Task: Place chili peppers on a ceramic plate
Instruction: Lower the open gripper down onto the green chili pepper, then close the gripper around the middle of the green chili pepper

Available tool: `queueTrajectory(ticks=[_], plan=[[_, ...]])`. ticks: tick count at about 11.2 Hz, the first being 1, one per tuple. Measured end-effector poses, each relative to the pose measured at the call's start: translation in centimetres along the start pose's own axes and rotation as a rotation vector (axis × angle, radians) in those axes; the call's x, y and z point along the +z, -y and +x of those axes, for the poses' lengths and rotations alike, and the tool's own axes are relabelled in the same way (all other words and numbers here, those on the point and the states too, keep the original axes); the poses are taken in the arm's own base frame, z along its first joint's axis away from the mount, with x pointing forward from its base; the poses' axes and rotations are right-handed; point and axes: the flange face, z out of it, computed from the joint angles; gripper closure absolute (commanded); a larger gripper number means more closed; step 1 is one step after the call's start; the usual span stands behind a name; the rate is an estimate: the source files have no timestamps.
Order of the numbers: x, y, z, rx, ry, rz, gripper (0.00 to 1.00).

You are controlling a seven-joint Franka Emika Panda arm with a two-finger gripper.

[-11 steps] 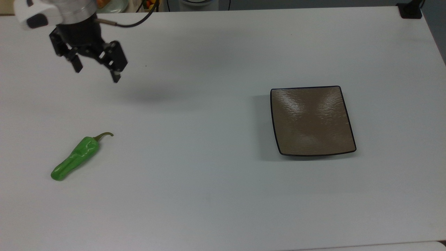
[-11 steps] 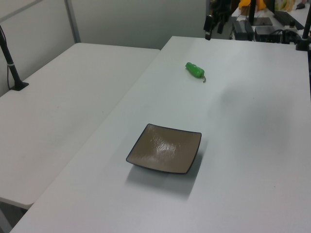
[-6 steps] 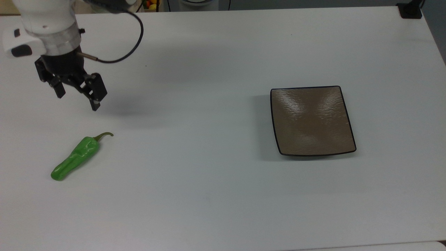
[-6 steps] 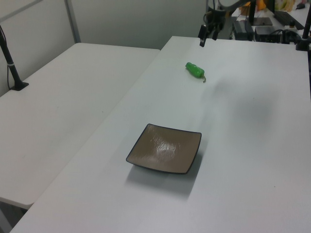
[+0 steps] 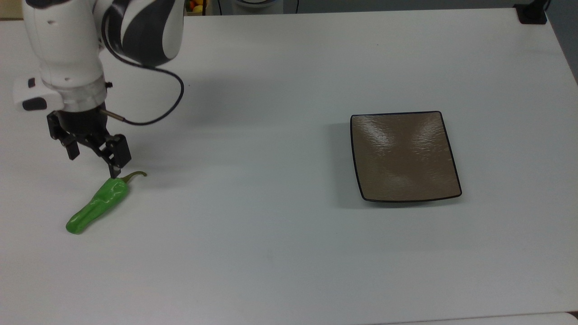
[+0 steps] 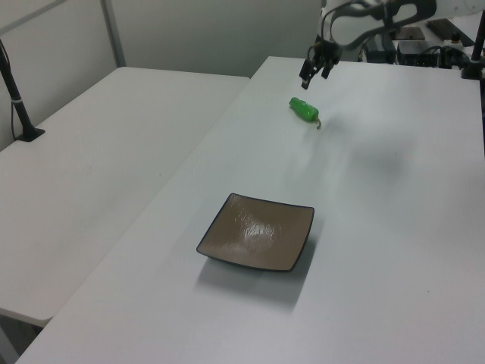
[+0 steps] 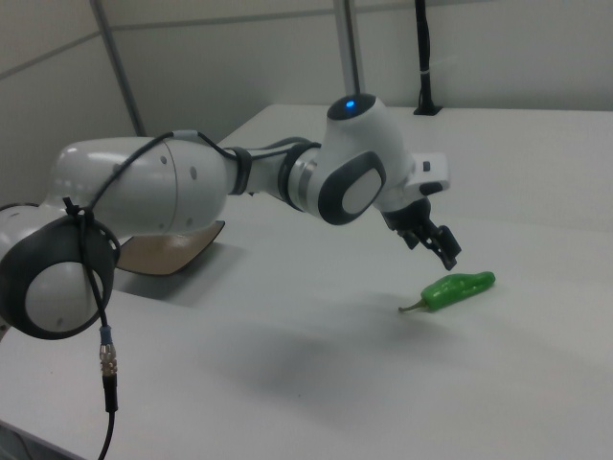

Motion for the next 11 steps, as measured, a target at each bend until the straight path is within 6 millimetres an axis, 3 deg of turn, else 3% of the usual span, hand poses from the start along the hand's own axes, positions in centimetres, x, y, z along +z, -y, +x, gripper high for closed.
queueTrajectory(ticks=[6, 7, 8, 10, 11], plan=[[7.3, 0.0, -1.2, 0.022, -0.054, -0.024, 0.0], [7.9, 0.1, -1.3, 0.02, -0.064, -0.026, 0.05], [8.5, 0.1, -1.5, 0.018, -0.064, -0.027, 0.16], [9.1, 0.2, -1.8, 0.017, -0.059, -0.029, 0.53], [9.1, 0.2, -1.8, 0.016, -0.058, -0.029, 0.65]])
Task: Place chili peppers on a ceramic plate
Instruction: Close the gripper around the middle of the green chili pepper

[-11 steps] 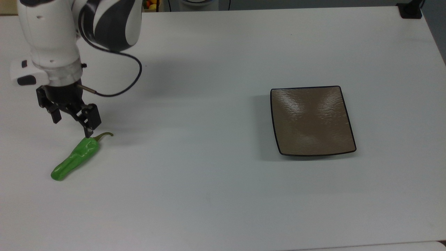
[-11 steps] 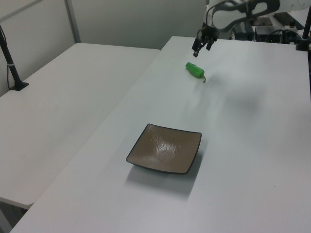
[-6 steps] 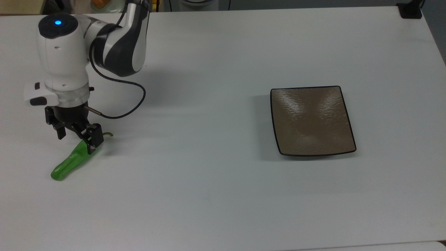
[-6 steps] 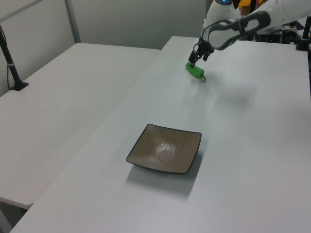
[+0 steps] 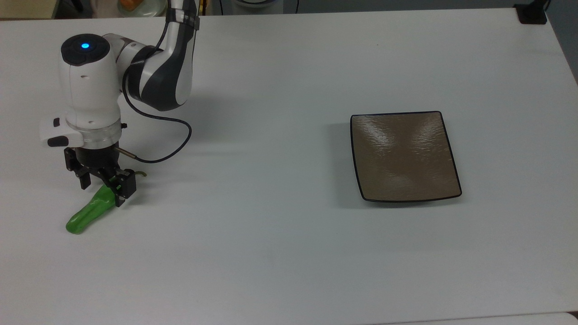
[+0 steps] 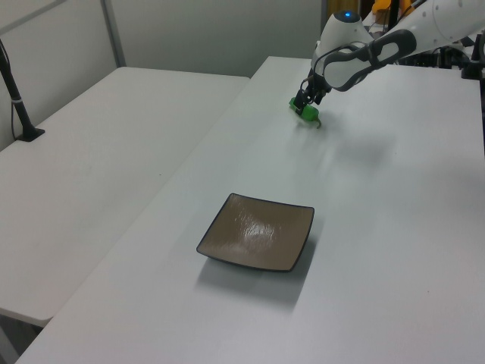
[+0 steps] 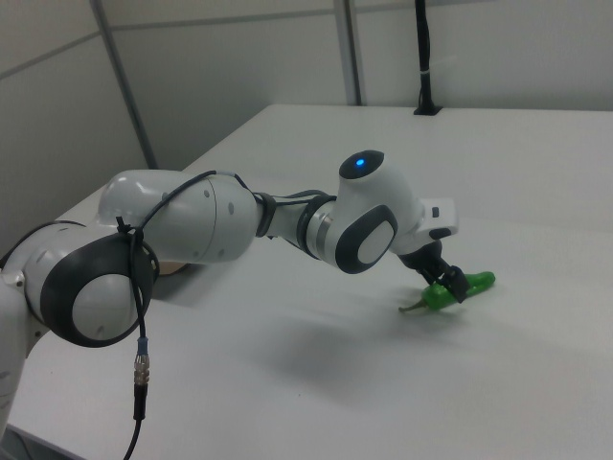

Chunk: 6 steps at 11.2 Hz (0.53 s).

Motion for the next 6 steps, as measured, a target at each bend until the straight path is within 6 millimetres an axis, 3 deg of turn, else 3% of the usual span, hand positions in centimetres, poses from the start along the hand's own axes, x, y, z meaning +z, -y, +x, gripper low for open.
queueTrajectory(ticks=[2, 6], plan=[[-0.01, 0.06, 0.0, -0.001, 0.0, 0.0, 0.95], [-0.08, 0.4, 0.03, -0.005, -0.002, 0.002, 0.99]])
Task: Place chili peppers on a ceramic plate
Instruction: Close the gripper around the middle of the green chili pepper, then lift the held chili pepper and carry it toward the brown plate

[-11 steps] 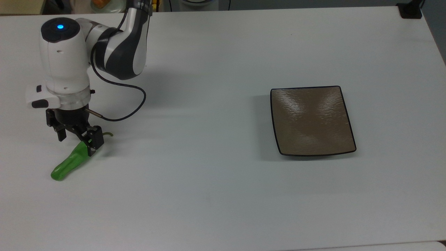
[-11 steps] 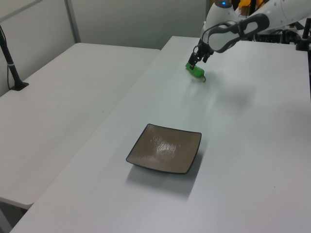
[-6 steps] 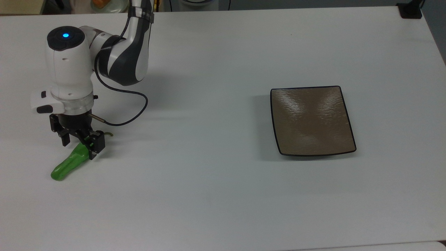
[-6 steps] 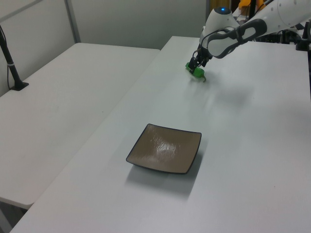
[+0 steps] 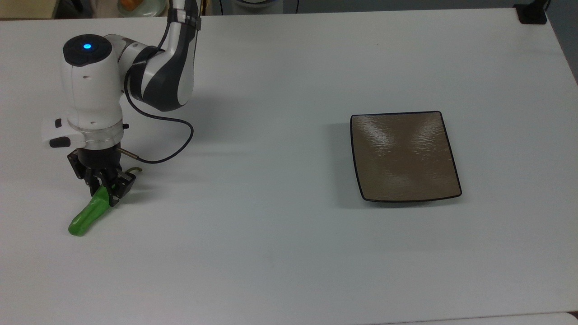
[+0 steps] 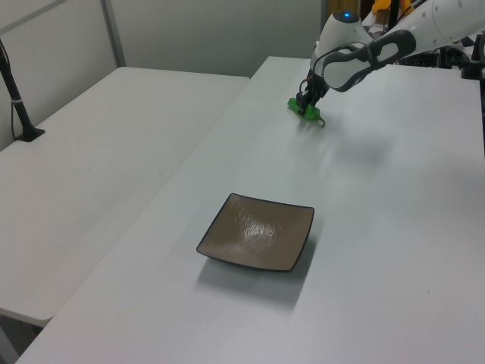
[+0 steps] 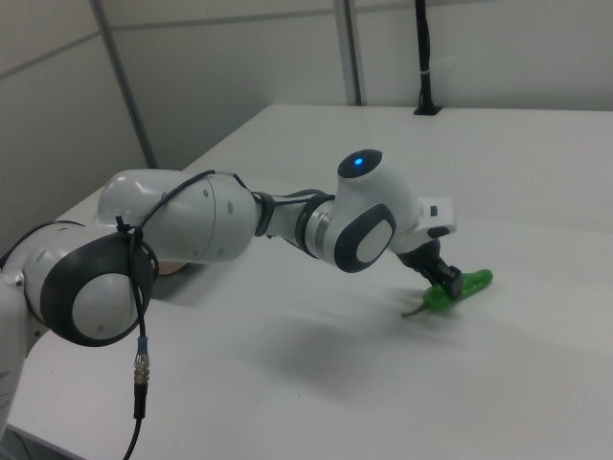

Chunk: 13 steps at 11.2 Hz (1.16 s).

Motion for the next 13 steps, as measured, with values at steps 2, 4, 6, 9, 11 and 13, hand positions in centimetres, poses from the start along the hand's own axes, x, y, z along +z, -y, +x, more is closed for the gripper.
queueTrajectory(ticks=[2, 4, 6, 9, 11, 13], plan=[[-0.6, 0.0, 0.2, 0.001, -0.006, 0.002, 0.99], [-2.7, 0.1, 0.4, 0.005, 0.064, 0.006, 0.99], [-7.2, 1.4, 0.9, -0.005, 0.142, 0.024, 0.98], [-15.1, 5.9, 0.5, -0.067, 0.229, 0.069, 0.98], [-19.1, 9.6, -0.9, -0.124, 0.28, 0.096, 0.98], [-22.9, 13.0, -2.7, -0.182, 0.318, 0.13, 0.98]])
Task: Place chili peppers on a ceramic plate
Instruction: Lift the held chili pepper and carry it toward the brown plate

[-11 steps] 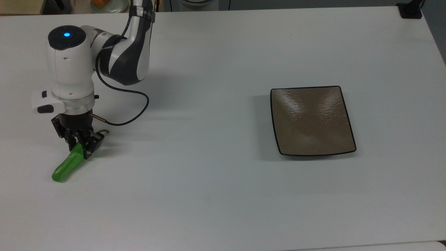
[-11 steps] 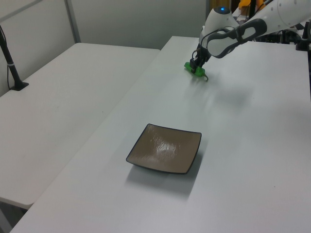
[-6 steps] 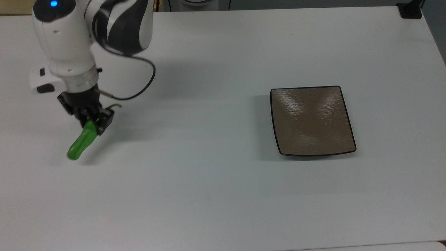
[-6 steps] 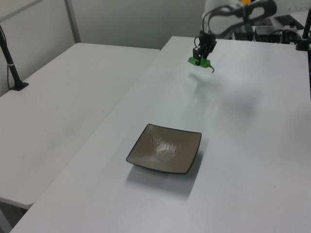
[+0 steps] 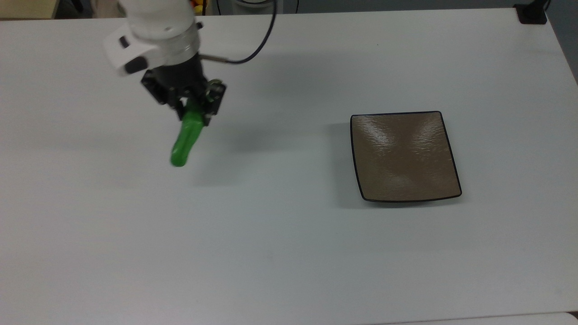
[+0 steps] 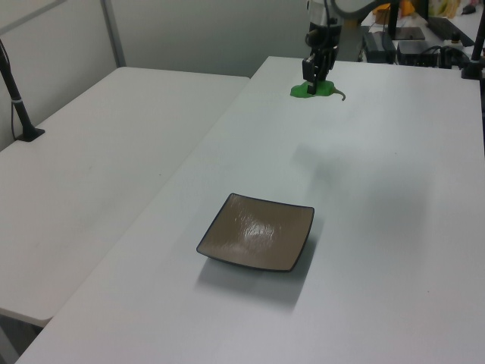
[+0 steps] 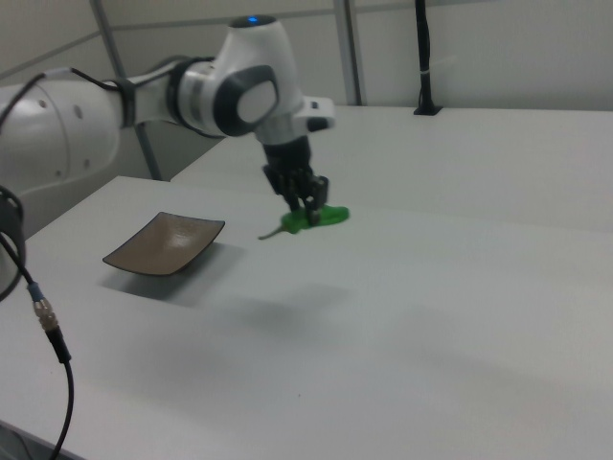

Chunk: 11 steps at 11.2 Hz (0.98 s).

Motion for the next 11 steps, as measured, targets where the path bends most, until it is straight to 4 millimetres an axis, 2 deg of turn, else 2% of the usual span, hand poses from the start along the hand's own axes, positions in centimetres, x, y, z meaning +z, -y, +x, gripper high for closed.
queueTrajectory(ticks=[2, 4, 8, 11], plan=[[-2.2, 4.2, -2.1, -0.059, 0.03, 0.039, 0.98], [-2.5, 9.3, -3.9, -0.142, 0.045, 0.061, 0.98], [-1.0, 18.3, -7.2, -0.29, 0.08, 0.097, 0.97], [1.4, 24.2, -8.3, -0.352, 0.021, 0.148, 0.97]])
